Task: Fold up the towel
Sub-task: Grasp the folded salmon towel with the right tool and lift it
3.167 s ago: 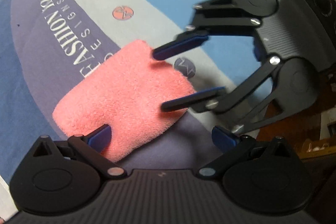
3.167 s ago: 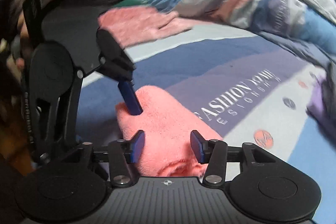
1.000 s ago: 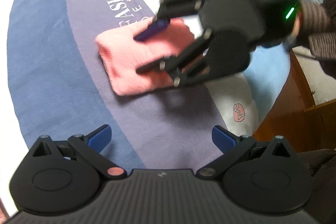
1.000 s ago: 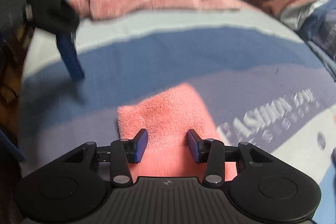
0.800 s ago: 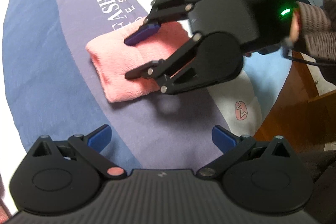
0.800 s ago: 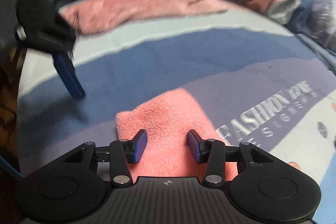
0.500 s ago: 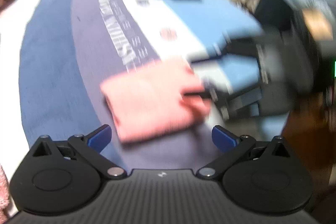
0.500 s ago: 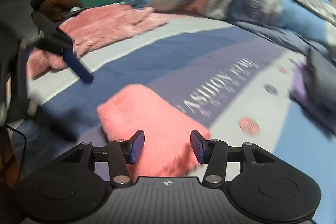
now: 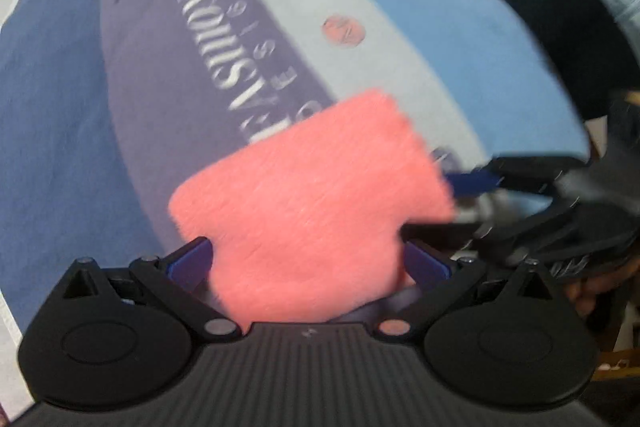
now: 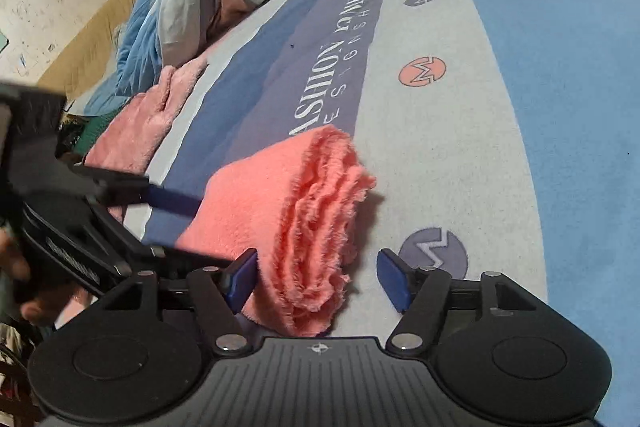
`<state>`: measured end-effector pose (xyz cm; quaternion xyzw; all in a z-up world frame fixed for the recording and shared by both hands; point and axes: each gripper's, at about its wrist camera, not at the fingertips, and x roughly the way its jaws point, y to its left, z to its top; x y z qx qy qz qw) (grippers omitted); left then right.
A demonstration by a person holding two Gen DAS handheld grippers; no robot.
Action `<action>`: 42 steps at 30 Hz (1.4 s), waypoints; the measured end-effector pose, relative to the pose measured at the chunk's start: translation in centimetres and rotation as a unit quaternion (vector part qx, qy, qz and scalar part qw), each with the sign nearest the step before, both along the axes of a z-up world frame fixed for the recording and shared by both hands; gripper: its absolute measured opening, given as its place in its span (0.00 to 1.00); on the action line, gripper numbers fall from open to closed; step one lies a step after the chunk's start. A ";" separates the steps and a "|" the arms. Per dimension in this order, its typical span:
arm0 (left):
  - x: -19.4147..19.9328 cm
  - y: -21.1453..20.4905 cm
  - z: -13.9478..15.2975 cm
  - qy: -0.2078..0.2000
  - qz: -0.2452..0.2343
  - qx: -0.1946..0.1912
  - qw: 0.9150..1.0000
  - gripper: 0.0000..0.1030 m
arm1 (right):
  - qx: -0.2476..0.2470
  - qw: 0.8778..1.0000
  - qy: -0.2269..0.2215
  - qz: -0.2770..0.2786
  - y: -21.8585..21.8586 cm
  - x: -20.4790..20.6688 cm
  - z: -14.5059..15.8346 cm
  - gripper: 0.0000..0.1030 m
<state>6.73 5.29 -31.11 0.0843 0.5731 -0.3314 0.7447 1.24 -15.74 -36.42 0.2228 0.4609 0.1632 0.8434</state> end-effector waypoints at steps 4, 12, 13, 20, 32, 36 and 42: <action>-1.0 0.9 0.5 0.002 0.018 0.001 1.000 1.00 | 0.032 0.999 0.005 0.006 -1.0 1.4 -0.1 0.65; -2.9 2.8 1.4 0.005 0.055 0.002 0.998 1.00 | 0.124 0.991 0.053 0.004 -1.0 4.5 -2.6 0.91; -3.2 3.0 1.4 0.009 0.061 0.002 0.998 1.00 | 0.134 0.989 0.055 0.008 -0.7 4.8 -2.7 0.90; -4.7 2.7 1.3 0.027 0.078 0.001 0.997 1.00 | 0.226 0.969 0.100 0.004 0.7 5.4 -4.9 0.33; -4.1 0.8 2.8 0.009 0.082 -0.002 0.997 1.00 | 0.259 0.962 0.000 -0.081 -5.1 7.7 4.6 0.26; -4.2 -0.4 3.3 0.003 0.068 -0.003 0.998 1.00 | 0.242 0.953 -0.094 -0.154 -10.5 10.3 9.5 0.27; -4.0 -1.8 3.5 -0.001 0.054 0.010 0.999 1.00 | 0.192 0.918 -0.174 -0.301 -18.2 15.8 12.7 0.28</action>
